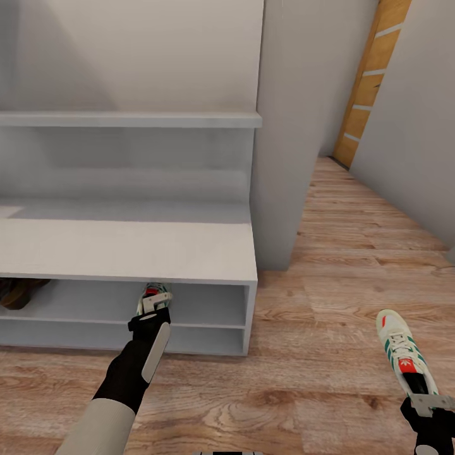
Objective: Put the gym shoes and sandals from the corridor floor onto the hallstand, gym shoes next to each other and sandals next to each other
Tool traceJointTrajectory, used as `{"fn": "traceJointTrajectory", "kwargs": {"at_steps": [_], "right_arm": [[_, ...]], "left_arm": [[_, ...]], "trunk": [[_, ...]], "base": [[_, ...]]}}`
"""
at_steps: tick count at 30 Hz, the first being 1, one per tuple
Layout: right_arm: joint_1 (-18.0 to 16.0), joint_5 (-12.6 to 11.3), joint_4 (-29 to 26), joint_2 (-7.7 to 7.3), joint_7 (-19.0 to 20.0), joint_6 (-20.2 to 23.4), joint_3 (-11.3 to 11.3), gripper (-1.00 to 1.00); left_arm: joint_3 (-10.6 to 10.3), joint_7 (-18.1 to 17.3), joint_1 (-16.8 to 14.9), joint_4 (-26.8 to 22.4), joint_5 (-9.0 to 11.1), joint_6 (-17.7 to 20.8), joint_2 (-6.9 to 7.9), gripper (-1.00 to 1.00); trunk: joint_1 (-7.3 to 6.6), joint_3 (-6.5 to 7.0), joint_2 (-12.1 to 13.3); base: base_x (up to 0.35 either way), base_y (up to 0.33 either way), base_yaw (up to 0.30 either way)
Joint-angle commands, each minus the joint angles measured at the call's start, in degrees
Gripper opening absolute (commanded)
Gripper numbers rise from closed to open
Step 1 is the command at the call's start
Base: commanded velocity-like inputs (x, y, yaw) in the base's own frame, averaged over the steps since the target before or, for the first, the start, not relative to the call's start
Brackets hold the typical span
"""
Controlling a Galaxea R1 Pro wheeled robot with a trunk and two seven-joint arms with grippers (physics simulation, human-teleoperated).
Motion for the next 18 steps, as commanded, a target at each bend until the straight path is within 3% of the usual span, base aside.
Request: {"fn": "traceJointTrajectory", "kwargs": {"at_steps": [1,18], "right_arm": [[0.0,-0.05,0.0,0.0,-0.04,-0.04,0.0,-1.0],[0.0,-0.05,0.0,0.0,-0.05,-0.04,0.01,-1.0]], "left_arm": [[0.0,0.01,-0.01,0.0,-0.02,0.01,0.0,-1.0],[-0.07,0.01,0.02,0.0,-0.02,0.0,0.0,-1.0]], "trunk": [[0.0,0.0,0.0],[0.0,0.0,0.0]], "base": [[0.059,0.0,0.0],[0.025,0.0,0.0]]}}
